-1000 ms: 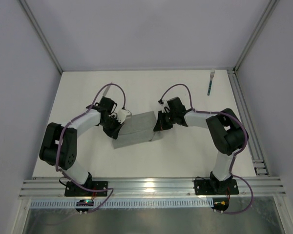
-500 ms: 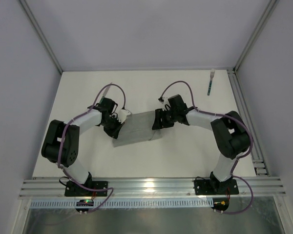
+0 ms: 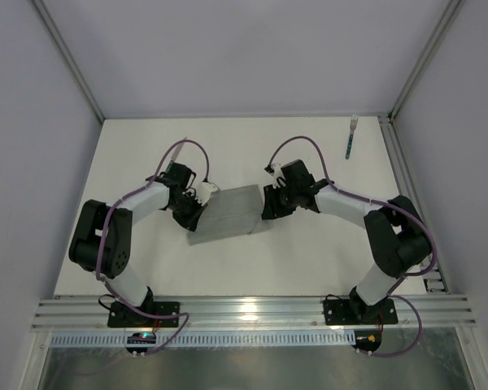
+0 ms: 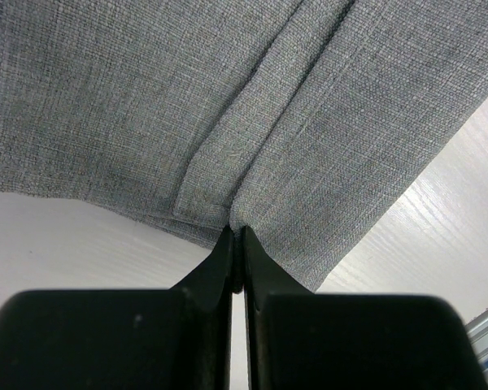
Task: Fold the napkin into a case and place the utensils inside
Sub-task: Smooth out the 2/3-rectangle-folded napkin at the center of the board.
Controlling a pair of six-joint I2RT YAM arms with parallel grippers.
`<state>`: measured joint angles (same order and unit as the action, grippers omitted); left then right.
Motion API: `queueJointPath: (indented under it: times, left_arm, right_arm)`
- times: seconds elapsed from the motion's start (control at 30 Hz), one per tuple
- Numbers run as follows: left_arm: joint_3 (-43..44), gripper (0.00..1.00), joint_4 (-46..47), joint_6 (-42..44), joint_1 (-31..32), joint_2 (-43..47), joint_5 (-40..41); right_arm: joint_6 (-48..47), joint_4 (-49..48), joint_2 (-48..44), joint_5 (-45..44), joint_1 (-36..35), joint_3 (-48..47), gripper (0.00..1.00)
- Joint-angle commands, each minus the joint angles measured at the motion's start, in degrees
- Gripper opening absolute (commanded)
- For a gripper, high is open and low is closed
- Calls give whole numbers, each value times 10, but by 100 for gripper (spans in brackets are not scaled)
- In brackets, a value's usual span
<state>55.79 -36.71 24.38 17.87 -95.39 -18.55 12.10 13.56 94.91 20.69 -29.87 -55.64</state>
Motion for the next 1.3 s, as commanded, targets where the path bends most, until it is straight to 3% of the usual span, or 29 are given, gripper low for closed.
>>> queueJointPath:
  times: [0.0,0.03,0.13,0.17,0.7,1.07,1.27]
  left_arm:
    - [9,2,14,1,-2,9,-14]
    - [11,2,14,0,-2,9,-14]
    - [13,2,13,1,-2,10,-14]
    - [15,2,13,1,-2,10,-15]
    - [31,2,23,11,-2,-1,-2]
    - [26,2,33,17,-2,-21,18]
    - [26,2,41,18,-2,-30,28]
  right_arm:
    - [-1,1,5,-1,-5,-5,36]
    - [0,1,7,-4,-5,-7,20]
    - [1,4,8,-5,-5,-18,4]
    - [1,6,7,-2,-5,-24,3]
    - [43,-64,41,63,1,-38,3]
    - [87,-128,28,65,19,-7,3]
    - [94,-130,73,49,27,-9,3]
